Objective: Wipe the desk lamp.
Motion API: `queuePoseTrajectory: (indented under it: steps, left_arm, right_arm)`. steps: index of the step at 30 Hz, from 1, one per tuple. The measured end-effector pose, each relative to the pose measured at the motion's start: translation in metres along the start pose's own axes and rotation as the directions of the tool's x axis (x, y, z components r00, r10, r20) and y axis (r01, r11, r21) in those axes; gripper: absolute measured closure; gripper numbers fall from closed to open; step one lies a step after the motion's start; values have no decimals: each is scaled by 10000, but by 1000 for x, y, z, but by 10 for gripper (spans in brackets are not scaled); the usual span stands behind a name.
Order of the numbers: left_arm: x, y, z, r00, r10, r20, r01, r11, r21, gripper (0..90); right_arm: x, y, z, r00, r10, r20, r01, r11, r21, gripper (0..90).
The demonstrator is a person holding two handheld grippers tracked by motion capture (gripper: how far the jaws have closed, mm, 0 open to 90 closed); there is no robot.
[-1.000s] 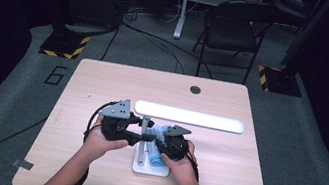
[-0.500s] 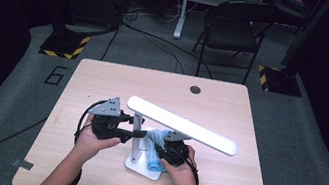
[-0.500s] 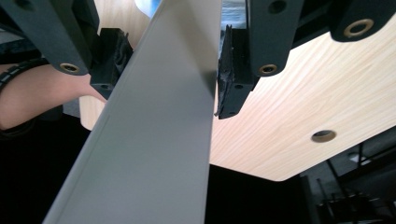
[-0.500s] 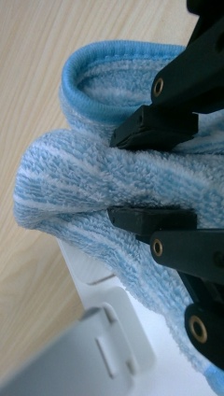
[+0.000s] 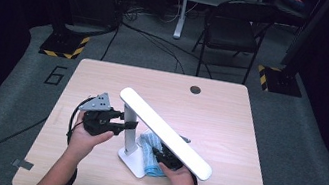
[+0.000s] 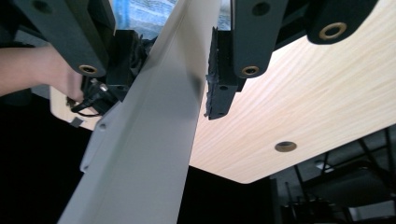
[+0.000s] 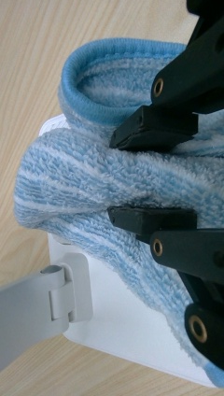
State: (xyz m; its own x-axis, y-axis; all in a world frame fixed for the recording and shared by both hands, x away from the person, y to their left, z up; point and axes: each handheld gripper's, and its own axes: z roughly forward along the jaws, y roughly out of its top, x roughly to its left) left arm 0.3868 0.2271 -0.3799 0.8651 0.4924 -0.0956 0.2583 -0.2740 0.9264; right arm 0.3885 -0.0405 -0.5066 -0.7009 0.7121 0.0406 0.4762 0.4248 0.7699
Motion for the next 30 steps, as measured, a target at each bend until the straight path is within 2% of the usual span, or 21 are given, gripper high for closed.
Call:
queuePoseTrajectory:
  steps: [3, 7, 11, 13, 15, 17, 22, 27, 29, 30]
  left_arm:
    - [1, 1, 0, 9997, 39, -233, -39, 10000, 4, 663]
    - [4, 2, 1, 9990, -112, -444, 114, 9999, 55, 691]
    - [6, 3, 3, 9984, -19, -573, 20, 10000, 13, 711]
    - [8, 4, 4, 9984, 52, -565, -51, 10000, 15, 715]
    - [8, 4, 5, 9982, 71, -603, -71, 10000, 1, 718]
    - [7, 6, 7, 9975, 209, -681, -208, 9998, 27, 728]
    - [7, 6, 13, 9982, 309, -517, -315, 9994, -109, 737]
    - [8, 8, 18, 9989, 385, -256, -388, 9992, -116, 741]
    - [8, 9, 20, 9993, 336, -139, -337, 9994, -112, 741]
    - [8, 9, 20, 9993, 336, -139, -337, 9994, -112, 741]
  right_arm:
    - [0, 0, -1, 10000, -60, -57, 60, 9999, 100, 626]
    - [0, 0, -1, 9999, -65, -144, 67, 9998, 168, 626]
    - [0, 0, -2, 9998, -137, -123, 139, 9998, 132, 633]
    - [0, -1, -3, 9995, -301, -6, 301, 9995, -30, 644]
    - [0, -1, -4, 9996, -270, 28, 270, 9996, -62, 650]
    - [-3, -2, -6, 9994, -330, 132, 334, 9989, -315, 662]
    - [-12, -2, -13, 9996, -113, 245, 127, 9983, -564, 666]
    - [-20, -3, -19, 9990, 121, 422, -98, 9984, -564, 667]
    - [-21, -4, -20, 9975, 491, 513, -458, 9969, -638, 667]
    - [-21, -4, -20, 9975, 491, 513, -458, 9969, -638, 667]
